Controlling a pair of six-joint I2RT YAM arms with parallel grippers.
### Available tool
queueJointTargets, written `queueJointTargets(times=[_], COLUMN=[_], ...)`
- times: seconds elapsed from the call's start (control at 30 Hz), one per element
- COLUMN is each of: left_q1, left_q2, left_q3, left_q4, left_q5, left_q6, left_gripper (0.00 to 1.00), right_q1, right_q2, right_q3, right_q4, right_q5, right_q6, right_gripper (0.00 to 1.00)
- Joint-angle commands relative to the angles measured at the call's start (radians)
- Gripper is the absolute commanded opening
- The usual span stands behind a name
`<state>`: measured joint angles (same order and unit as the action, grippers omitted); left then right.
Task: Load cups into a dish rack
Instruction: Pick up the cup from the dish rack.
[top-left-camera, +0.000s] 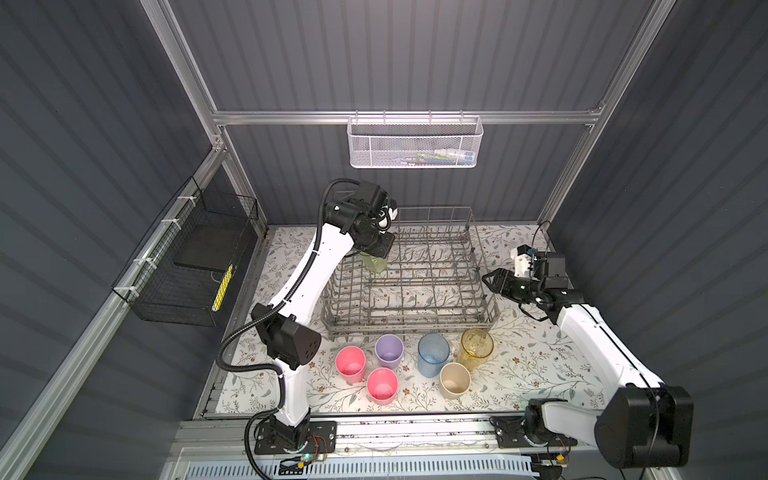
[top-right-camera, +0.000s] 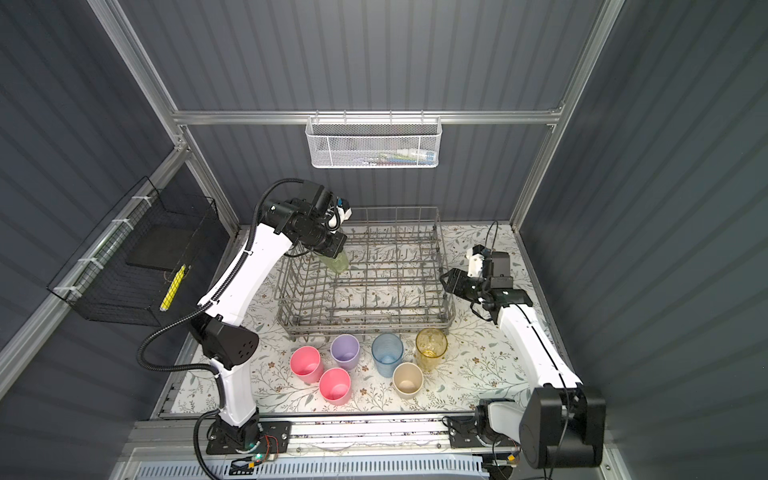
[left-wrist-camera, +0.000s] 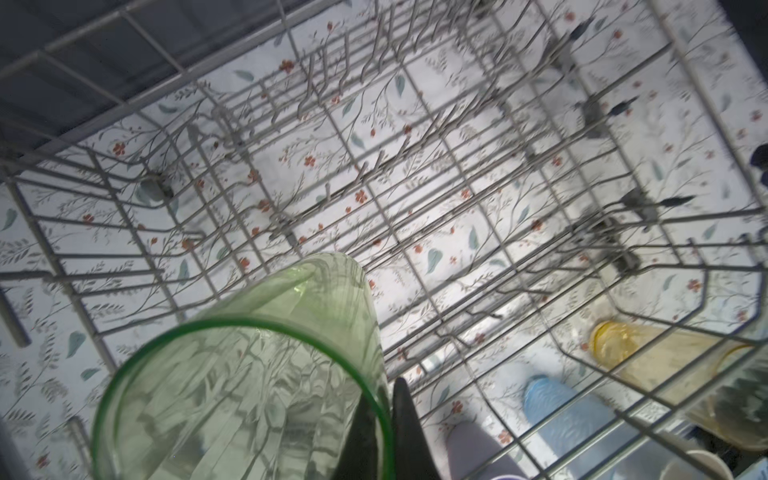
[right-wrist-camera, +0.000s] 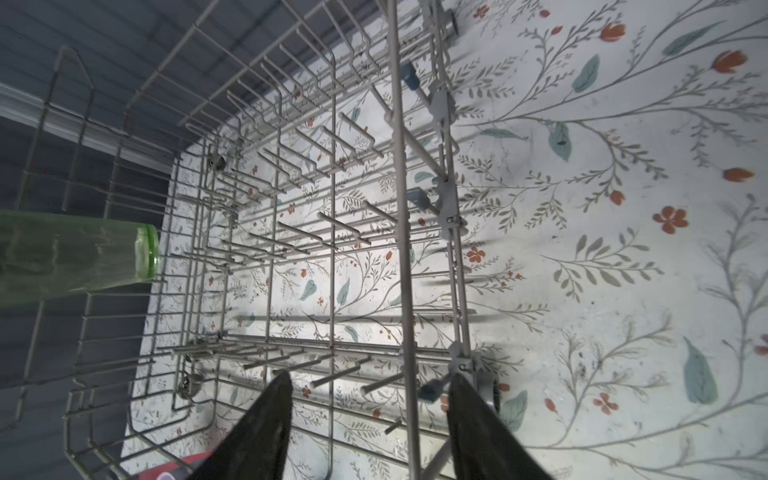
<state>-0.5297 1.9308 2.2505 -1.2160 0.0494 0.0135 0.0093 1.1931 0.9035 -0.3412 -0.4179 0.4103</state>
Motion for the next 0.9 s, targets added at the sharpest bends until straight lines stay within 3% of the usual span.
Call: queueJointTargets(times=[0.0, 0.2, 0.3, 0.4, 0.53, 0.73, 0.87], left_q1=[-0.004, -0.004, -0.004, -0.004, -0.004, -0.004, -0.004], left_q2=[-0.126, -0.249, -0.277, -0.306, -0.319, -0.323, -0.309], left_q3=[-0.084, -0.251, -0.327, -0.426, -0.543, -0.696, -0.752], left_q4=[0.232, 0.531, 0.679, 0.859, 1.095, 1.472, 1.661], left_q5=[0.138, 0.332, 0.448, 0.568, 0.713, 0.868, 0.909], left_q6=[-0.054, -0.146, -0.22, -0.305, -0.433, -0.665, -0.814], left_gripper=[0.0, 0.0, 0.0, 0.0, 0.0, 0.0, 0.0], right_q1=[-0.013, -0.02, -0.025, -0.028, -0.026, -0.001, 0.026], right_q2=[-0.094, -0.296, -0.351, -0.31, -0.245, -0.192, -0.164], right_q3=[-0.002, -0.013, -0.058, -0.066, -0.105, -0.128, -0.155], right_q4=[-0.027, 0.018, 0.184, 0.333, 0.601, 0.75, 0.89], right_q5=[0.034, 0.013, -0.117, -0.256, -0.412, -0.453, -0.469], right_q6=[0.012, 0.062, 0.173, 0.31, 0.503, 0.603, 0.682], right_gripper=[0.66, 0.77, 0.88, 0.98, 0.99, 0.99, 0.99])
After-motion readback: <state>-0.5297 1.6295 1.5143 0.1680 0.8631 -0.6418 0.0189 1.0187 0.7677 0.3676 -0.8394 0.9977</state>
